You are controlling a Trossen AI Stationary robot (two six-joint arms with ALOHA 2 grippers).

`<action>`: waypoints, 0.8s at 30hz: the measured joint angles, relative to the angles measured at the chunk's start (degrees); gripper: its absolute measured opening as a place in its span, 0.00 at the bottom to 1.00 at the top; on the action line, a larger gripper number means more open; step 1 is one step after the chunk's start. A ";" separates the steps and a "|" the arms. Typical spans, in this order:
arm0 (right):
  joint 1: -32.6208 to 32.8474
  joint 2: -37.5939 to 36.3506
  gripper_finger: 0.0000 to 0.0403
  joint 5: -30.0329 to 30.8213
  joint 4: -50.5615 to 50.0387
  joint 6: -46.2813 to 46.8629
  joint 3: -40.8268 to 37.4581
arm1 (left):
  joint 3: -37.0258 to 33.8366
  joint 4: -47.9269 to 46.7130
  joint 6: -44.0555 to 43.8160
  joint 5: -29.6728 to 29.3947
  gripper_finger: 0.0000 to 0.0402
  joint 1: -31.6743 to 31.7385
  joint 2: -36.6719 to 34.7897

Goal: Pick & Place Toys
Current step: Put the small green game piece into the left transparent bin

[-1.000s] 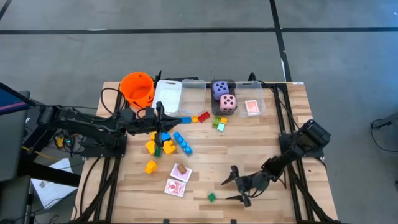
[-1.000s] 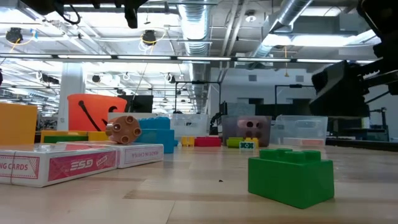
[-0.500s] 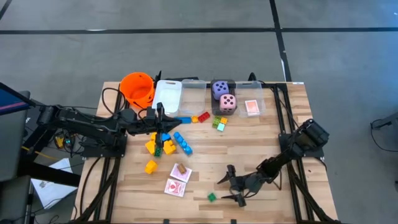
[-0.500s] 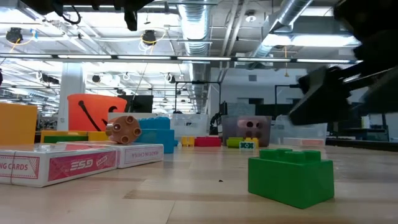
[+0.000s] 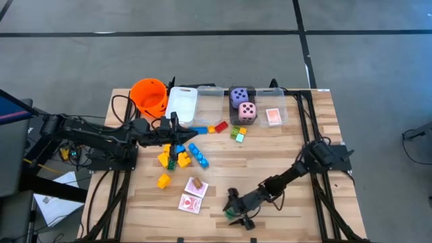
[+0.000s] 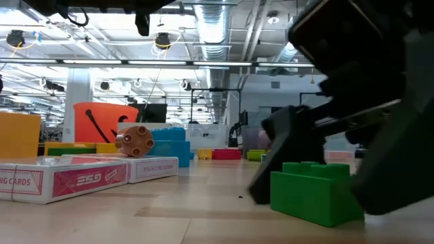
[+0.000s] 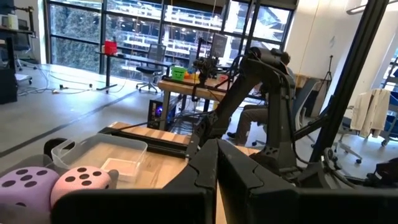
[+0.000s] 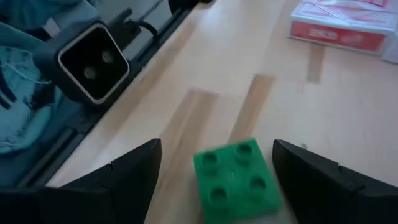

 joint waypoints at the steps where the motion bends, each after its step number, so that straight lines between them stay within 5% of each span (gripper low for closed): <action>1: -0.28 0.56 0.75 -0.83 -0.01 0.13 0.53 | 0.00 -0.25 0.00 0.00 0.00 0.00 0.00; 9: -0.72 1.51 0.70 -1.43 -0.88 -0.04 1.32 | 0.00 -0.63 0.00 0.00 0.00 0.00 0.00; 24: -0.52 1.39 0.34 0.70 -4.33 -4.01 1.46 | 0.00 -0.59 0.00 0.00 0.00 0.00 0.00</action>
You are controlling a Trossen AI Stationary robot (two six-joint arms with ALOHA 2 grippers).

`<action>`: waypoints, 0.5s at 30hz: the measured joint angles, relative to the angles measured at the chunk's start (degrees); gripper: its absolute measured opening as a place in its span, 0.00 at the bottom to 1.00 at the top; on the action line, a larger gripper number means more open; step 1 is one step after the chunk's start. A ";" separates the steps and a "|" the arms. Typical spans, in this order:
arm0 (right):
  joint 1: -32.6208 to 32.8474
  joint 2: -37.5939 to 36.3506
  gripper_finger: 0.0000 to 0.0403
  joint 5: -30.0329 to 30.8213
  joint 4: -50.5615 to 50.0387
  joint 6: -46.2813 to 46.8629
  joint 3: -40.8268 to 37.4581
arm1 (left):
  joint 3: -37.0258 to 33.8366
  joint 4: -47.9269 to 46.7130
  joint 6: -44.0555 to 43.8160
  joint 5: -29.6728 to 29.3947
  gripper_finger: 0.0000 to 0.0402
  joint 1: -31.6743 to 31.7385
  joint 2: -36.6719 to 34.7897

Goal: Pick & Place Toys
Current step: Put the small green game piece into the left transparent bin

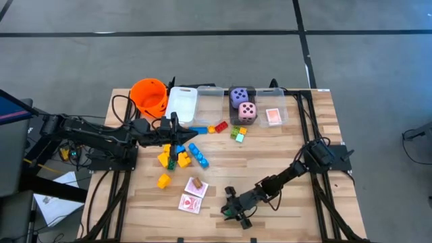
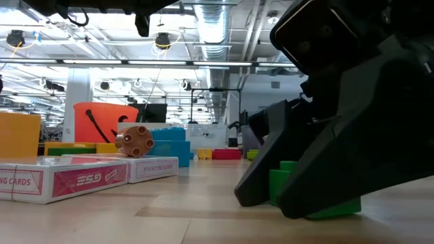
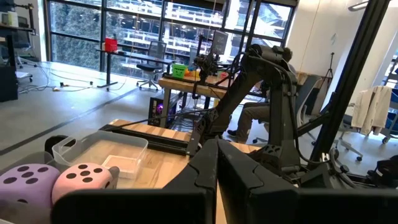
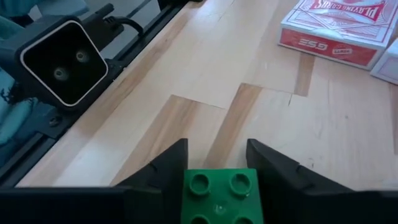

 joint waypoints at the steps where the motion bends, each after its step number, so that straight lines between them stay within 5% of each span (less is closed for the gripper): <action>1: 0.00 -0.03 0.33 0.01 -0.02 -0.17 -0.01 | 0.00 0.00 0.00 -0.02 0.00 0.00 0.00; 8: 0.02 -2.23 0.33 1.31 -1.71 1.54 -0.31 | 0.00 0.02 0.00 -0.02 0.00 0.00 0.00; 15: 0.13 -11.19 0.33 7.60 -14.24 6.17 -0.91 | 0.00 0.13 0.00 -0.02 0.00 0.00 0.00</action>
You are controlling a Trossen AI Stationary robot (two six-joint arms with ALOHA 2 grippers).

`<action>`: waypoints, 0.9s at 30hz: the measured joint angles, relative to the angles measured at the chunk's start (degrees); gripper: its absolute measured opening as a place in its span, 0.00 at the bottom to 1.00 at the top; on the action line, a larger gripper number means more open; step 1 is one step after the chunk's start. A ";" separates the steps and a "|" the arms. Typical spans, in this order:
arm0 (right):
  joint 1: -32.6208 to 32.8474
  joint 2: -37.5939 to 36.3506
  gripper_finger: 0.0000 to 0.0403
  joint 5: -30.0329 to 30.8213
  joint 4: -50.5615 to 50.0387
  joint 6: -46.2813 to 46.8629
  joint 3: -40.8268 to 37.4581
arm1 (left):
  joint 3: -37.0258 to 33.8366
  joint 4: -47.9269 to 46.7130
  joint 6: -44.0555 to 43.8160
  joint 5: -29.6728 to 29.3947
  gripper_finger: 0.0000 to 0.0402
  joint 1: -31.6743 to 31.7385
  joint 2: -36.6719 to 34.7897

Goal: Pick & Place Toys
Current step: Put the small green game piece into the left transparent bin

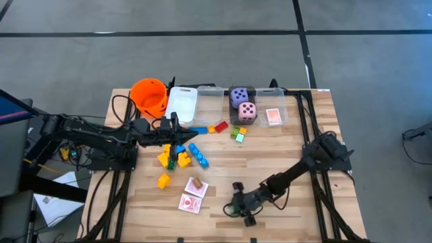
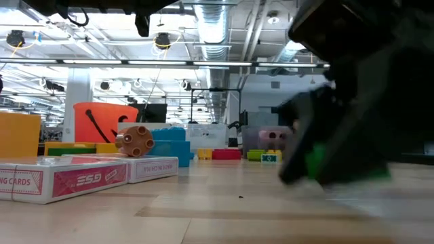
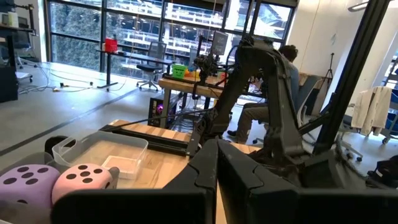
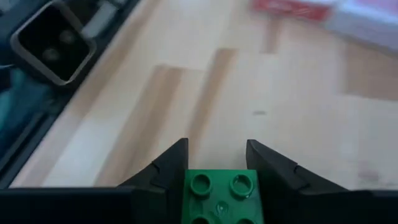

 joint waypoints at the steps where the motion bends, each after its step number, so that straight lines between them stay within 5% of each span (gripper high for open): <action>1: -0.02 -1.56 0.34 2.34 -1.98 0.20 0.02 | 0.00 0.00 0.00 0.00 0.00 0.00 0.00; 8: -1.03 -11.03 0.34 20.79 -13.01 0.20 0.17 | 0.00 0.42 0.00 0.00 0.00 0.00 0.00; 17: -7.26 -19.06 0.35 36.20 -20.42 0.11 0.39 | 0.00 0.19 -0.03 0.00 0.00 0.00 0.00; 22: -13.94 -19.63 0.34 41.34 -19.83 -0.40 0.39 | 0.00 -1.67 -3.01 0.01 0.00 0.00 0.00; 27: -22.71 -19.31 0.35 39.97 -14.35 -4.27 0.42 | 0.00 -4.78 -4.46 0.02 0.00 0.00 0.00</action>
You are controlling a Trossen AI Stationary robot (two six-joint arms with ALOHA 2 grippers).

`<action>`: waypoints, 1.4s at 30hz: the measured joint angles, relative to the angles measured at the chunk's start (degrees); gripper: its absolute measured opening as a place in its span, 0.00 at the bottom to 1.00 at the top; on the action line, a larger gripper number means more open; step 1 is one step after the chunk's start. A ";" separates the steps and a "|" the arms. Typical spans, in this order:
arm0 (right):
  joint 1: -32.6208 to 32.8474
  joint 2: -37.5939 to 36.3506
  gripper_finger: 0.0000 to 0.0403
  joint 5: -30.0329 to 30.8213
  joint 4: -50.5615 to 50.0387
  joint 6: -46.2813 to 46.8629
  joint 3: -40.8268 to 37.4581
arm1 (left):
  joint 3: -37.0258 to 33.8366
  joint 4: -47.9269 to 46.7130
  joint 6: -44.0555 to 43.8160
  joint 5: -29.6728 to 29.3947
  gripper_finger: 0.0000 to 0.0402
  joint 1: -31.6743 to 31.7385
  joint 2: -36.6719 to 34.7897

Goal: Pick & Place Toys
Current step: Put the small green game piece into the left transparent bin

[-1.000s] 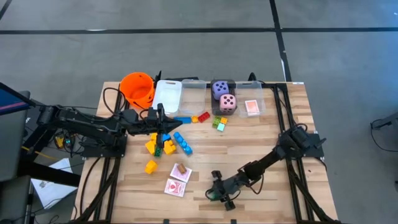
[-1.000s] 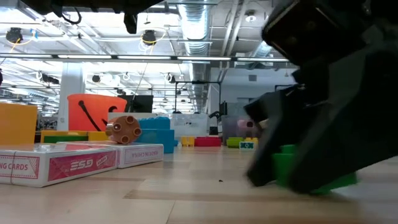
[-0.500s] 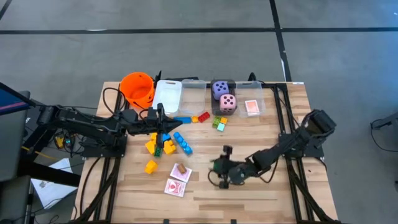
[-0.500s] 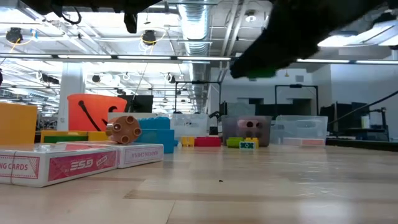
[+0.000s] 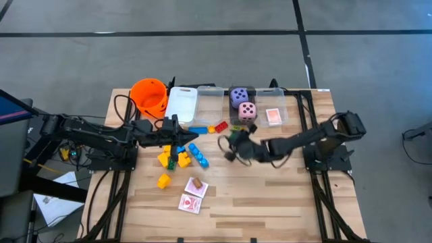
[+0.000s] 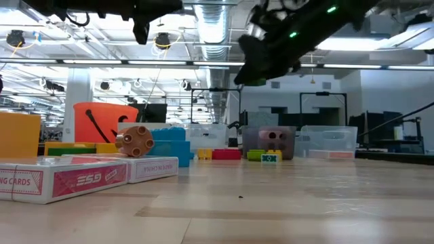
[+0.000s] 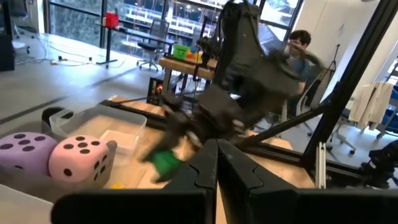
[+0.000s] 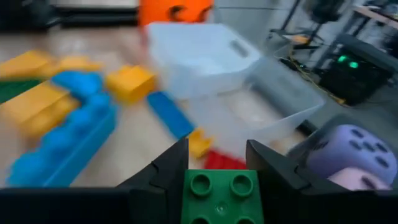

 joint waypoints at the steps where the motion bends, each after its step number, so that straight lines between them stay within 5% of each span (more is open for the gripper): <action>1: -1.74 0.15 0.35 -0.74 1.16 -0.83 0.01 | 0.00 -0.17 -0.08 0.00 0.00 0.00 0.00; 13: -20.08 0.15 0.35 -33.03 19.59 -10.67 0.04 | 0.00 -0.53 -2.80 0.00 0.00 0.00 -0.02; 25: -30.57 3.46 0.35 -48.66 31.44 -10.20 2.60 | 0.00 -0.51 -2.82 -0.01 0.00 0.00 -0.02; 33: -31.67 14.52 0.35 -51.03 22.90 -9.29 17.33 | 0.00 -0.93 -5.69 0.00 0.00 0.00 -0.02; 38: -32.37 20.91 0.36 -41.90 10.69 -8.80 27.44 | 0.00 -3.39 -7.53 0.33 0.00 0.00 -0.02; 42: -33.46 23.51 0.36 -40.43 8.05 -7.49 29.51 | 0.00 -5.86 -7.59 0.85 0.00 0.00 -0.02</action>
